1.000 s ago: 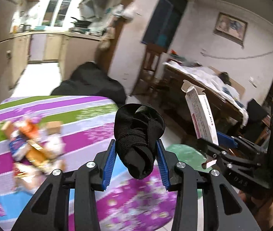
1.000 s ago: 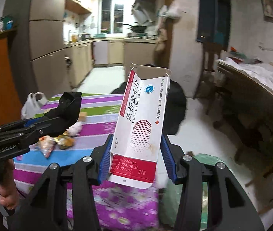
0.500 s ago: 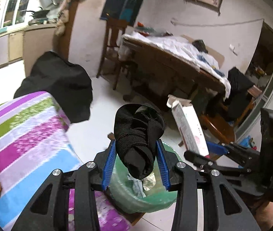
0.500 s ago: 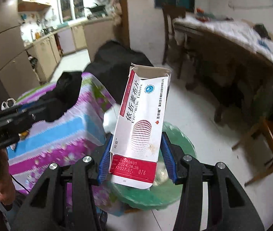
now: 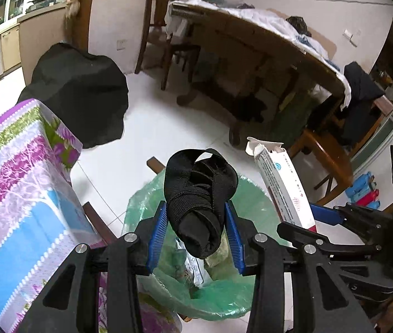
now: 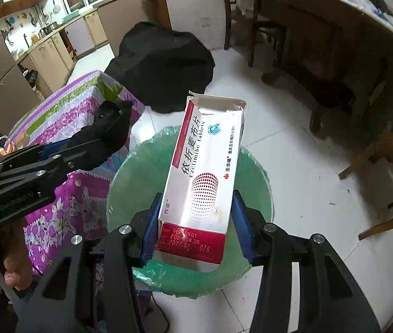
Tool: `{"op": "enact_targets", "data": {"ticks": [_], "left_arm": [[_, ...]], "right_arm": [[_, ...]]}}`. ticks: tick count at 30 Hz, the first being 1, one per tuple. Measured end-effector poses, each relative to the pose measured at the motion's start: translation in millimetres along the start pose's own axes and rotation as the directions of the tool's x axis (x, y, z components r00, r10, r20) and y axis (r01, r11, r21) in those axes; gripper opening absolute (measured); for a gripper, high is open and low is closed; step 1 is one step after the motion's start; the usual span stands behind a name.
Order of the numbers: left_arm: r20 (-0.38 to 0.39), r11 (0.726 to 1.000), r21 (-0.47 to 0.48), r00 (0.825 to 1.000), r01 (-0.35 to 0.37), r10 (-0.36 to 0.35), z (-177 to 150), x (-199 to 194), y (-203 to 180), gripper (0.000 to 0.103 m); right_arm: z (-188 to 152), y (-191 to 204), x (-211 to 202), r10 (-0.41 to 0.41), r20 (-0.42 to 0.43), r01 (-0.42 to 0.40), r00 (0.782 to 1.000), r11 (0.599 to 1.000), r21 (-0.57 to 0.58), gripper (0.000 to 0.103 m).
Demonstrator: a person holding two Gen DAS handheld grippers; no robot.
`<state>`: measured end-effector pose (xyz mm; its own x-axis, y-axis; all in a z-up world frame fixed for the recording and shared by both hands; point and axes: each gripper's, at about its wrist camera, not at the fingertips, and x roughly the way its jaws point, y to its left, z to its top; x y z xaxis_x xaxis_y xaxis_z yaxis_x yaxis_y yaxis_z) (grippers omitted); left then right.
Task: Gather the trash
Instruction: 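Carry the sock and medicine box over the green bin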
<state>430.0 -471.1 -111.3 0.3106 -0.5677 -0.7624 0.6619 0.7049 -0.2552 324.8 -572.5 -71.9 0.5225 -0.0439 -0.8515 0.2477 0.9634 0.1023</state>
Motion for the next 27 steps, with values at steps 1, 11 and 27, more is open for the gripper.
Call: {"op": "enact_targets", "data": {"ticks": [1, 11, 27], "left_arm": [[-0.005, 1.000, 0.002, 1.000, -0.001, 0.001, -1, 4, 0, 0.042], [-0.042, 1.000, 0.016, 0.999, -0.006, 0.006, -11, 34, 3, 0.042], [-0.058, 0.999, 0.018, 0.998, -0.028, 0.029, -17, 44, 1, 0.042]], "right_arm": [[-1, -2, 3, -0.002, -0.007, 0.002, 1.000, 1.000, 0.000, 0.046], [-6, -16, 18, 0.010, -0.042, -0.010, 0.999, 1.000, 0.007, 0.047], [-6, -21, 24, 0.011, -0.042, -0.010, 0.999, 1.000, 0.014, 0.047]]}}
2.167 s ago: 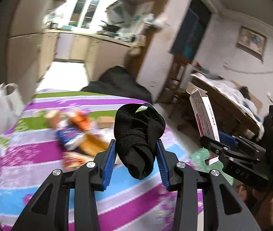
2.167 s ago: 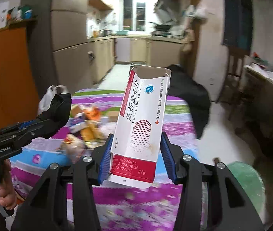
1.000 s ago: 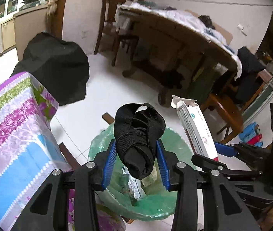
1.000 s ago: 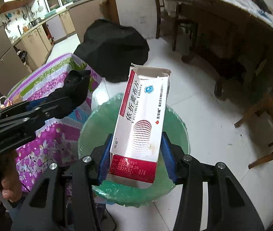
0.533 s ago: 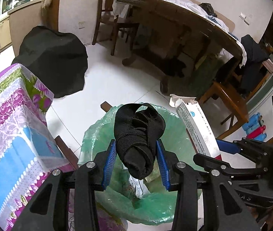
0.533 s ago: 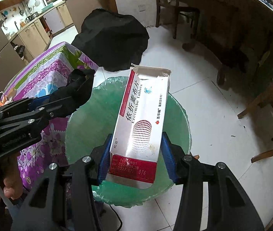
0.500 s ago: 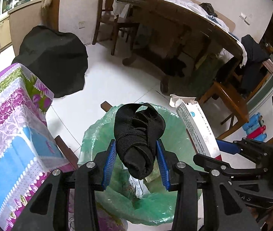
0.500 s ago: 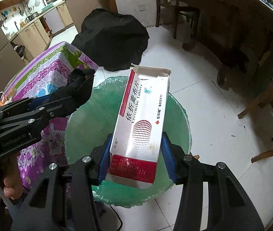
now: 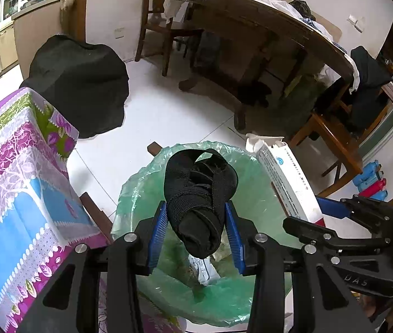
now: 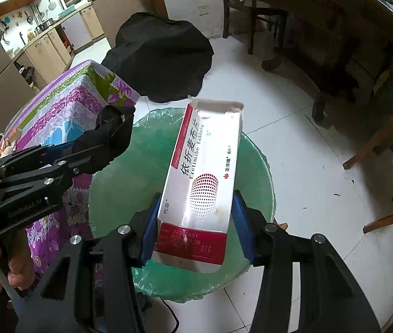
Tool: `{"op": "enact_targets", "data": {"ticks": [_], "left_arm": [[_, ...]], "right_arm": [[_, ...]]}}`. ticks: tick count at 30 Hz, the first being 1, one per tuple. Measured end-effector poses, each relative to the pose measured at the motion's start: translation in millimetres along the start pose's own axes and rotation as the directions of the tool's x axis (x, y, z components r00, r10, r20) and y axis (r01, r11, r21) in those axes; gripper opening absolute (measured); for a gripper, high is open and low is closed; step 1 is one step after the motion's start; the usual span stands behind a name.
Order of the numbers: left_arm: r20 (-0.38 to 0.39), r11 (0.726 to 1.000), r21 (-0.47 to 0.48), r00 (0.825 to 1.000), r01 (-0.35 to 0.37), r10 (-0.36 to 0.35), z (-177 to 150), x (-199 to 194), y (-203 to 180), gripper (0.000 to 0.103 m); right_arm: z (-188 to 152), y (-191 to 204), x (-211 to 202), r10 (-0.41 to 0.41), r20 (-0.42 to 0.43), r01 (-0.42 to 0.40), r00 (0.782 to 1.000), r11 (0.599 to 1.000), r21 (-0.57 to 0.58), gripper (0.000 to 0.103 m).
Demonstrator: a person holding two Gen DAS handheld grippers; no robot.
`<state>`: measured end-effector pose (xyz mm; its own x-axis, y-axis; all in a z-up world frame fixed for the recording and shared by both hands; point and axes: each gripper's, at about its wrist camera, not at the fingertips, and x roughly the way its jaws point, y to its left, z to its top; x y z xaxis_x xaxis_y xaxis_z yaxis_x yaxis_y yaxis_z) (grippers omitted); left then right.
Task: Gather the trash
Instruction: 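Carry the sock and medicine box over the green bin, then open both tools to drop the sock and medicine box into the bin, then swing both tools back over the table toward the snack pile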
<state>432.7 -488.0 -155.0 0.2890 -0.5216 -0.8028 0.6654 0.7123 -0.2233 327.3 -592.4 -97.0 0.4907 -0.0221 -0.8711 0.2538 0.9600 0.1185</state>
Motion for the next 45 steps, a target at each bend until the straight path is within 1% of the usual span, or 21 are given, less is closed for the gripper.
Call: {"op": "enact_targets", "data": {"ticks": [5, 6, 8, 9, 10, 12, 15, 26, 30, 31, 32, 34, 36, 38, 40, 42, 45], "left_arm": [[-0.004, 1.000, -0.005, 1.000, -0.004, 0.004, 0, 0, 1, 0.042], [-0.004, 1.000, -0.006, 1.000, -0.006, 0.006, 0, 0, 1, 0.042], [-0.005, 1.000, -0.011, 1.000, -0.013, 0.013, 0, 0, 1, 0.045], [-0.006, 1.000, -0.014, 1.000, -0.012, 0.012, 0, 1, 2, 0.049], [-0.006, 1.000, -0.014, 1.000, -0.013, 0.013, 1, 1, 2, 0.053], [-0.002, 1.000, -0.017, 1.000, -0.019, 0.019, 1, 0, 3, 0.056], [0.000, 1.000, -0.019, 1.000, -0.022, 0.022, 1, -2, 5, 0.058], [-0.003, 0.999, -0.018, 1.000, -0.031, 0.031, -1, -3, 3, 0.058], [0.002, 0.999, -0.003, 0.999, -0.041, 0.041, -4, -8, 2, 0.058], [0.003, 0.999, 0.000, 0.999, -0.043, 0.043, -5, -10, 3, 0.058], [0.007, 0.999, 0.004, 0.999, -0.042, 0.042, -7, -14, 4, 0.058], [0.016, 0.999, 0.010, 0.999, -0.043, 0.043, -13, -24, 10, 0.059], [0.034, 0.999, 0.013, 0.998, -0.044, 0.044, -20, -41, 19, 0.062], [0.059, 0.998, 0.017, 0.997, -0.054, 0.053, -32, -63, 34, 0.066], [0.084, 0.998, 0.006, 0.994, -0.067, 0.067, -43, -84, 51, 0.070], [0.115, 0.996, -0.028, 0.990, -0.082, 0.085, -60, -113, 79, 0.073], [0.144, 0.989, -0.081, 0.980, -0.123, 0.134, -87, -150, 120, 0.076]], "right_arm": [[0, -1, 1, 0.003, 0.003, -0.003, 1.000, 1.000, 0.000, 0.048], [0, 0, 1, 0.003, 0.004, -0.003, 1.000, 1.000, -0.001, 0.049], [0, -1, 0, -0.002, 0.013, 0.002, 1.000, 1.000, 0.002, 0.050], [1, -3, -1, -0.004, 0.017, 0.004, 1.000, 1.000, 0.007, 0.053], [0, -3, -1, -0.008, 0.021, 0.008, 1.000, 1.000, 0.011, 0.061], [0, -7, -3, -0.010, 0.029, 0.009, 1.000, 1.000, 0.022, 0.064], [-3, -12, -1, -0.013, 0.025, 0.012, 1.000, 0.999, 0.031, 0.064], [-8, -14, -2, -0.016, 0.032, 0.015, 0.999, 0.999, 0.035, 0.064], [-10, -9, -10, -0.037, 0.060, 0.037, 0.998, 0.999, 0.010, 0.064], [-12, -7, -13, -0.040, 0.073, 0.040, 0.997, 0.999, 0.002, 0.067], [-14, -3, -19, -0.040, 0.098, 0.041, 0.994, 0.999, -0.008, 0.069], [-21, 4, -32, -0.025, 0.153, 0.028, 0.988, 0.999, -0.019, 0.079], [-27, 10, -44, -0.014, 0.202, 0.019, 0.979, 0.999, -0.027, 0.084], [-37, 23, -59, 0.003, 0.262, 0.007, 0.965, 0.999, -0.039, 0.087], [-46, 35, -68, 0.042, 0.302, -0.031, 0.952, 0.999, -0.044, 0.090], [-58, 54, -76, 0.087, 0.340, -0.066, 0.936, 0.995, -0.071, 0.092], [-71, 83, -81, 0.129, 0.368, -0.091, 0.921, 0.989, -0.119, 0.093]]}}
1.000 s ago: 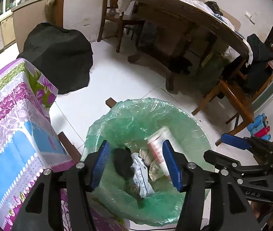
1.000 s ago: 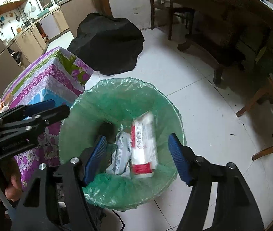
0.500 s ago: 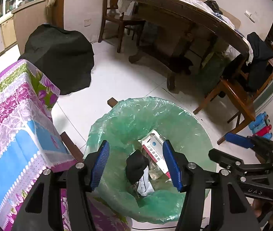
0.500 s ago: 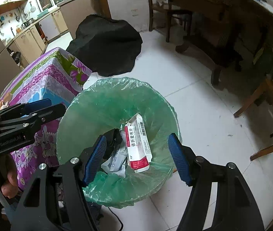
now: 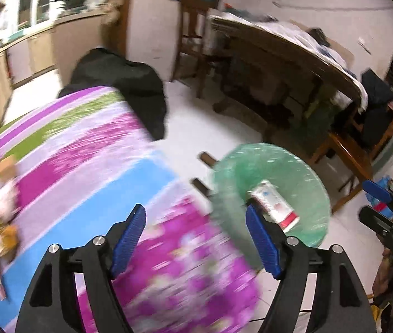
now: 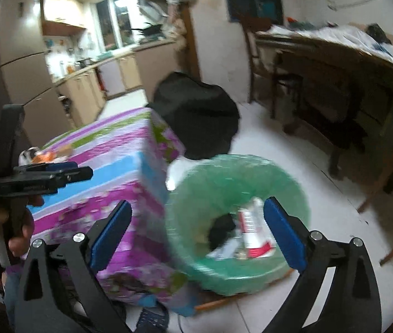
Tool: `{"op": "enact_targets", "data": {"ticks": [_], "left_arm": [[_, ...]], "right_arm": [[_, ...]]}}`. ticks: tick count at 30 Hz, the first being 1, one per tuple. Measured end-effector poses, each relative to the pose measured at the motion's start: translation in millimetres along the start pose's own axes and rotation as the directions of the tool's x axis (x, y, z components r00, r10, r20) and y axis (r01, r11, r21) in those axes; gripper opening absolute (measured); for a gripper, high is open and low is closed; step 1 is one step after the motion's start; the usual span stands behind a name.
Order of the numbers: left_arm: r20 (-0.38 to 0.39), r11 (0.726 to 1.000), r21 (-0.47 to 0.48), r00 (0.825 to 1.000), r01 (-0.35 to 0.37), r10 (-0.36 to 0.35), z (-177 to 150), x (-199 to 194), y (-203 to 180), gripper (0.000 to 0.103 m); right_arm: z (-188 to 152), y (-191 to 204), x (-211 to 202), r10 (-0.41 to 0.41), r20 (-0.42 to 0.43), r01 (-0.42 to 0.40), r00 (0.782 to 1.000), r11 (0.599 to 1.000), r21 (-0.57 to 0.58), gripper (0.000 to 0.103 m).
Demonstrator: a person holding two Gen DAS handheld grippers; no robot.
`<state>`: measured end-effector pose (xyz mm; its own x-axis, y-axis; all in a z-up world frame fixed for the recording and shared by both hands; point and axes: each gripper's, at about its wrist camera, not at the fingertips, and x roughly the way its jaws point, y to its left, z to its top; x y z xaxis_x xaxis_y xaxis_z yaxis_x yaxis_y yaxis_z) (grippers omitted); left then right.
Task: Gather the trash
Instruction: 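Swing both tools back over the table toward the snack pile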
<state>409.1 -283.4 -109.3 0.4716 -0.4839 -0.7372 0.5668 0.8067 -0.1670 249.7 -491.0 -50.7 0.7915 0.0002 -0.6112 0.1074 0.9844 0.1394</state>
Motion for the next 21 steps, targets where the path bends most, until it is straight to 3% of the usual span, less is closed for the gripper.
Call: {"op": "enact_targets", "data": {"ticks": [4, 10, 19, 21], "left_arm": [[0.032, 0.995, -0.073, 0.997, -0.069, 0.072, -29, -41, 58, 0.080], [0.035, 0.964, -0.203, 0.983, -0.171, 0.181, -83, -94, 145, 0.083], [0.061, 0.919, -0.314, 0.961, -0.238, 0.270, -122, -142, 208, 0.087], [0.067, 0.894, -0.337, 0.940, -0.294, 0.335, -125, -145, 223, 0.090]], "right_arm": [[-16, 47, -1, 0.071, 0.026, -0.069, 0.997, 0.997, -0.047, 0.094], [-39, 101, 1, 0.153, 0.018, -0.151, 0.988, 0.985, -0.079, 0.095], [-63, 138, 2, 0.182, -0.020, -0.183, 0.983, 0.976, -0.119, 0.095], [-67, 141, 2, 0.183, -0.031, -0.185, 0.983, 0.976, -0.117, 0.095]]}}
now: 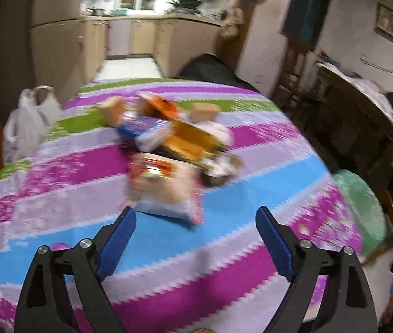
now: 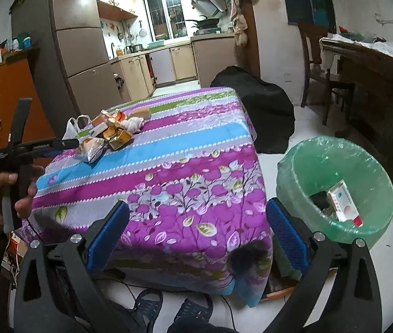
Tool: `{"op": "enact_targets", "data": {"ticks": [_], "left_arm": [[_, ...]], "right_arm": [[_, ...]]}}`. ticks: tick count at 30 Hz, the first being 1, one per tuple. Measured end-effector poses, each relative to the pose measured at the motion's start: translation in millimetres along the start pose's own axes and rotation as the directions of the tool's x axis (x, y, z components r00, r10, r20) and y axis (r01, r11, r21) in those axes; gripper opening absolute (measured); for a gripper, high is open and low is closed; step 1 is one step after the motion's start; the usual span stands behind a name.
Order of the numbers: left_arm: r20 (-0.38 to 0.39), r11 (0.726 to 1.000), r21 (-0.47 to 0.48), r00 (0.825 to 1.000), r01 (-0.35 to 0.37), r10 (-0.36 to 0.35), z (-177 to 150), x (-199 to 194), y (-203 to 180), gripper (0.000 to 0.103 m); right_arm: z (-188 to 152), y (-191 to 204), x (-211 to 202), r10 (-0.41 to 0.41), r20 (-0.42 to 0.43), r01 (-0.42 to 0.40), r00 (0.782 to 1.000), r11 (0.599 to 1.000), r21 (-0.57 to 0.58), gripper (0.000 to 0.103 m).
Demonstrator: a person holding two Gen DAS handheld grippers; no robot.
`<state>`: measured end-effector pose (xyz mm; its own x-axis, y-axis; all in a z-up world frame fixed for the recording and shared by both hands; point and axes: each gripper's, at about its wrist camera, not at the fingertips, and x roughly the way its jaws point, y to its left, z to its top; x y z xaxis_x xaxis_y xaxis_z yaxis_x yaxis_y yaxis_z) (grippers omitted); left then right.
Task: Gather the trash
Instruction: 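Swing both tools back over the table toward the snack pile, then grasp the red-labelled bread bag with the left tool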
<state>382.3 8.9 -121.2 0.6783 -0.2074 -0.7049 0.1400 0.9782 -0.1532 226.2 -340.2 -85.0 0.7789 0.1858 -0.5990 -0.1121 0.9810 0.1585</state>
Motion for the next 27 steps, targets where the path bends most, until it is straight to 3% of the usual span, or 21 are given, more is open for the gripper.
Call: {"op": "enact_targets", "data": {"ticks": [2, 7, 12, 14, 16, 19, 21, 23, 27], "left_arm": [[0.022, 0.999, -0.019, 0.999, -0.038, 0.038, 4, 5, 15, 0.093], [-0.077, 0.999, -0.043, 0.997, 0.025, -0.029, 23, 46, 30, 0.094], [-0.114, 0.999, -0.046, 0.993, 0.013, -0.018, 28, 73, 33, 0.094], [-0.132, 0.999, -0.036, 0.991, 0.001, -0.005, 28, 84, 32, 0.088], [-0.132, 0.999, -0.039, 0.991, -0.003, -0.003, 27, 88, 29, 0.070], [-0.124, 0.998, -0.064, 0.992, 0.016, -0.024, 27, 86, 31, 0.060], [-0.105, 0.999, -0.053, 0.994, -0.004, -0.002, 23, 78, 34, 0.058], [-0.095, 0.998, -0.067, 0.995, 0.012, -0.018, 18, 69, 40, 0.056], [-0.055, 0.995, -0.097, 0.998, 0.032, -0.038, 6, 44, 54, 0.055]], "right_arm": [[-3, 3, 1, 0.001, -0.006, -0.001, 1.000, 1.000, -0.004, 0.095], [-8, 12, 8, 0.007, -0.022, -0.007, 1.000, 1.000, -0.011, 0.096], [-6, 19, 14, 0.014, -0.039, -0.016, 0.999, 0.999, -0.040, 0.096], [0, 22, 18, 0.016, -0.042, -0.018, 0.999, 0.998, -0.057, 0.096], [8, 28, 21, 0.027, -0.041, -0.030, 0.999, 0.996, -0.080, 0.095], [27, 41, 29, 0.068, -0.035, -0.072, 0.997, 0.988, -0.139, 0.095], [40, 53, 36, 0.106, -0.034, -0.111, 0.994, 0.977, -0.181, 0.095], [57, 71, 51, 0.173, -0.047, -0.179, 0.984, 0.955, -0.235, 0.090], [95, 109, 100, 0.305, -0.133, -0.331, 0.943, 0.897, -0.293, 0.066]]}}
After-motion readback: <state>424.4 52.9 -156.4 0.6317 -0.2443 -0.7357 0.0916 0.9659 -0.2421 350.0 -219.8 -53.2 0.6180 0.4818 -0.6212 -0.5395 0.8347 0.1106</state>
